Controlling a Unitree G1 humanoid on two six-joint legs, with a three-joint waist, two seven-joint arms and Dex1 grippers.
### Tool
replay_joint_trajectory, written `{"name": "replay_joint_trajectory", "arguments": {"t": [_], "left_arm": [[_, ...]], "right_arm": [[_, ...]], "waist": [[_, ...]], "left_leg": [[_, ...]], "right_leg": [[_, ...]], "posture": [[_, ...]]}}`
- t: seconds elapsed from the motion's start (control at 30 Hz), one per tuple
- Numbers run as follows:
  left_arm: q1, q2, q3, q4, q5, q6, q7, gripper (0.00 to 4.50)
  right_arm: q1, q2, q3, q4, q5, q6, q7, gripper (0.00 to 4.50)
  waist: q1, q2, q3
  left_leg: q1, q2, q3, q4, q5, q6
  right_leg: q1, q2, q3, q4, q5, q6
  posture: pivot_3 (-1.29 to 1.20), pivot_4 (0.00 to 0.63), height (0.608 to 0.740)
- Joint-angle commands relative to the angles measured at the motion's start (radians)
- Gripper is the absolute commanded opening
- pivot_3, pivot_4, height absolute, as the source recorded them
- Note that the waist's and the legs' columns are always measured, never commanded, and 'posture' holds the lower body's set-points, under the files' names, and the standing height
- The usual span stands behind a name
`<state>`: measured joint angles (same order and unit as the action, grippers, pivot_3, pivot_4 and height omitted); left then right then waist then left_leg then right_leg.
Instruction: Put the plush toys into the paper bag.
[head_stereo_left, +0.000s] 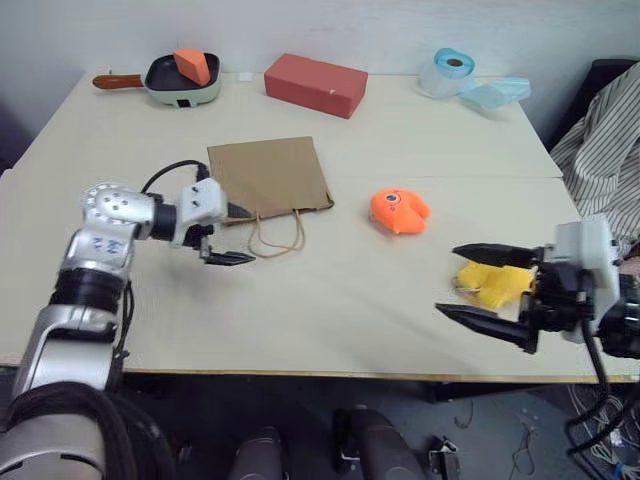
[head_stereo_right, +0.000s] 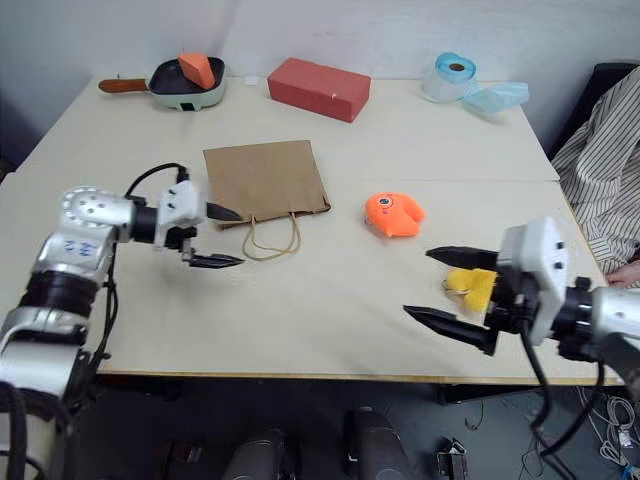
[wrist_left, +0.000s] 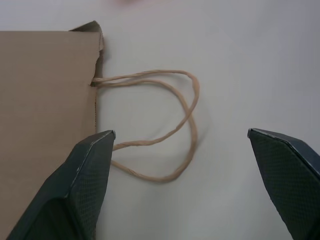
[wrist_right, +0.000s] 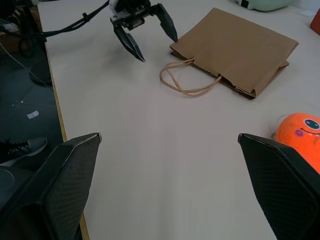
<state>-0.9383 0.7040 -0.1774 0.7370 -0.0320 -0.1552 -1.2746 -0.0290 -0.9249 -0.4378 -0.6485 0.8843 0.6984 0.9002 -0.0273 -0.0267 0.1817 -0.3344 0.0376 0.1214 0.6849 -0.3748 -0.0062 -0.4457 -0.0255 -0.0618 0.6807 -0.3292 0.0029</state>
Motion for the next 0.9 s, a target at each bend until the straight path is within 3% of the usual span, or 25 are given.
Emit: {"name": "replay_joint_trajectory", "arguments": {"t": [0.03, 0.33, 0.53, 0.67, 0.8, 0.9], "left_arm": [[-0.090, -0.046, -0.009, 0.143, 0.053, -0.101, 0.046, 4.46], [-0.207, -0.133, -0.018, 0.360, 0.114, -0.206, 0.050, 1.71], [-0.225, -0.162, 0.038, 0.376, 0.059, -0.102, -0.011, 0.04], [-0.243, -0.162, 0.109, 0.308, -0.029, 0.121, -0.093, 0.04], [-0.200, -0.119, 0.186, 0.040, -0.180, 0.519, -0.161, 0.04], [-0.127, -0.087, 0.235, -0.198, -0.284, 0.787, -0.117, 0.00]], "right_arm": [[-0.014, 0.030, 0.027, -0.035, -0.012, -0.027, -0.051, 4.50], [0.011, 0.061, 0.041, -0.064, 0.000, -0.023, -0.105, 4.50], [0.021, 0.081, 0.037, -0.064, -0.011, -0.034, -0.145, 4.50], [0.043, 0.082, 0.027, -0.066, -0.008, -0.037, -0.152, 4.50], [0.034, 0.111, 0.053, -0.061, -0.010, -0.039, -0.204, 4.50], [0.010, 0.147, 0.112, -0.069, -0.015, -0.036, -0.235, 3.91]], "waist": [[0.002, 0.000, 0.000], [-0.001, 0.000, 0.000], [0.002, 0.000, 0.000], [0.000, 0.000, 0.000], [-0.003, 0.000, 0.000], [-0.007, 0.000, 0.000]], "left_leg": [[0.000, 0.000, 0.000, 0.000, 0.000, 0.000], [0.000, 0.000, 0.000, 0.001, 0.000, 0.000], [0.000, 0.000, -0.001, 0.001, 0.000, 0.000], [-0.001, 0.000, -0.001, 0.001, 0.000, 0.000], [-0.001, 0.000, -0.001, 0.002, 0.000, 0.000], [0.000, 0.001, -0.001, 0.002, 0.000, 0.000]], "right_leg": [[0.000, 0.000, 0.000, 0.000, 0.000, 0.000], [0.000, 0.000, -0.001, 0.001, 0.000, 0.000], [0.000, -0.001, -0.001, 0.001, 0.000, 0.000], [0.000, 0.000, -0.001, 0.001, 0.000, 0.000], [0.000, 0.000, -0.001, 0.002, 0.000, 0.000], [0.000, 0.000, 0.000, 0.007, 0.000, 0.000]], "posture": [[0.00, 0.150, 0.740], [0.00, 0.150, 0.740], [0.00, 0.150, 0.740], [0.00, 0.150, 0.740], [0.00, 0.150, 0.740], [0.00, 0.150, 0.740]]}}
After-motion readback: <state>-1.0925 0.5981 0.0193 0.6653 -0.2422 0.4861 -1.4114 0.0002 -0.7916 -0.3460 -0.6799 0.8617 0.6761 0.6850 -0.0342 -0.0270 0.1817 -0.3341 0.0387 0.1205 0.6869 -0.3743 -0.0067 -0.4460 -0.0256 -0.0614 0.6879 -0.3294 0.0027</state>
